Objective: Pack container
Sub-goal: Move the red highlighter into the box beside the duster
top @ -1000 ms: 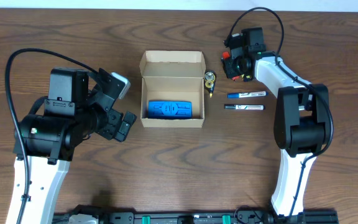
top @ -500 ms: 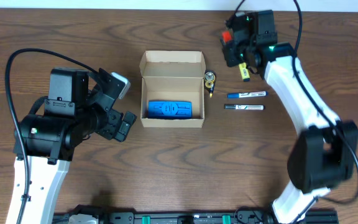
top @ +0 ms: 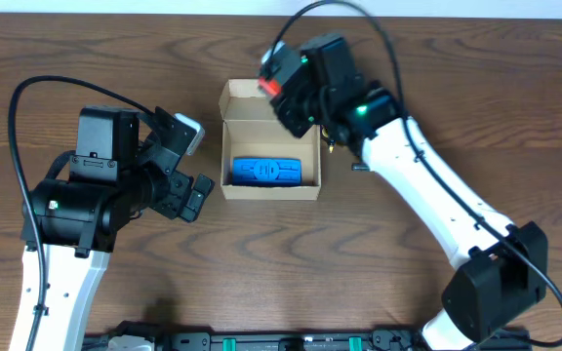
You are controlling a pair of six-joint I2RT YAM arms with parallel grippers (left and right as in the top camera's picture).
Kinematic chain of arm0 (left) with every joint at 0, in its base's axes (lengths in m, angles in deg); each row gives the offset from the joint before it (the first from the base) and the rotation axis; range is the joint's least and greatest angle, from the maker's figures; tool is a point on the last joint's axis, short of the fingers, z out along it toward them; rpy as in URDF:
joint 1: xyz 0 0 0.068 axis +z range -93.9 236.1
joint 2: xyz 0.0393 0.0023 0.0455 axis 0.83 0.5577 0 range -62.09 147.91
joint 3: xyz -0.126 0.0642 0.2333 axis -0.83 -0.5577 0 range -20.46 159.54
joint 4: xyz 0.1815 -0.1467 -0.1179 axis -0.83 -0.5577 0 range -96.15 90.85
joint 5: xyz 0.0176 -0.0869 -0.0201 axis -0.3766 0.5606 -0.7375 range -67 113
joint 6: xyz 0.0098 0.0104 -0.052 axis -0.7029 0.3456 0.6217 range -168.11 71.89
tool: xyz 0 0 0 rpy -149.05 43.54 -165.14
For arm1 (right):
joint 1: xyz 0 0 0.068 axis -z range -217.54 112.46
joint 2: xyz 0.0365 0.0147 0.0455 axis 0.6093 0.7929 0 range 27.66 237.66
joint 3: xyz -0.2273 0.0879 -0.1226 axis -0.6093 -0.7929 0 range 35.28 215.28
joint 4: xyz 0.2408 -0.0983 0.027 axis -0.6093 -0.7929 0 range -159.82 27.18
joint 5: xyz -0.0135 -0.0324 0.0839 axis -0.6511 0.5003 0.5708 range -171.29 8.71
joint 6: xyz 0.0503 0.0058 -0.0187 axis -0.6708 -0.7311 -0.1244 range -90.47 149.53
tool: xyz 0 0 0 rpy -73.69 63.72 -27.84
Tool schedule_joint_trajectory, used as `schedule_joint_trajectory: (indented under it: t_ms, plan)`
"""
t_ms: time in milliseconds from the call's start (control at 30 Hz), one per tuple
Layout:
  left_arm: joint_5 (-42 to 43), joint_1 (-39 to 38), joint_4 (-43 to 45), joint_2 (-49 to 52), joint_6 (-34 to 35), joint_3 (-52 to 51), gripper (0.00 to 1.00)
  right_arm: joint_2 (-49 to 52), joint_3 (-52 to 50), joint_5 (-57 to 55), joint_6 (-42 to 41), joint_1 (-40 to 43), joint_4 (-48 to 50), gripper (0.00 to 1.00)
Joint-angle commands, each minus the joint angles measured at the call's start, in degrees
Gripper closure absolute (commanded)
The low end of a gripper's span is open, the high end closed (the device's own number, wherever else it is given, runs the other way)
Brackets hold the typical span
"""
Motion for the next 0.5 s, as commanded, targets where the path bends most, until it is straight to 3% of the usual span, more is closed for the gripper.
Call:
schedule_joint_trajectory:
  t_ms: [0, 200, 467]
  plan:
    - [0.8, 0.3, -0.1, 0.0, 0.4, 0.7, 0.05, 2.3, 0.3, 0.3, 12.1, -1.5, -0.6, 0.99]
    - [0.8, 0.3, -0.1, 0.0, 0.4, 0.7, 0.05, 6.8, 0.3, 6.6, 25.7, -1.7, -3.5, 0.99]
    - [0.8, 0.3, -0.1, 0.0, 0.4, 0.7, 0.05, 13.5, 0.3, 8.2, 37.3, -1.8, -3.7, 0.99]
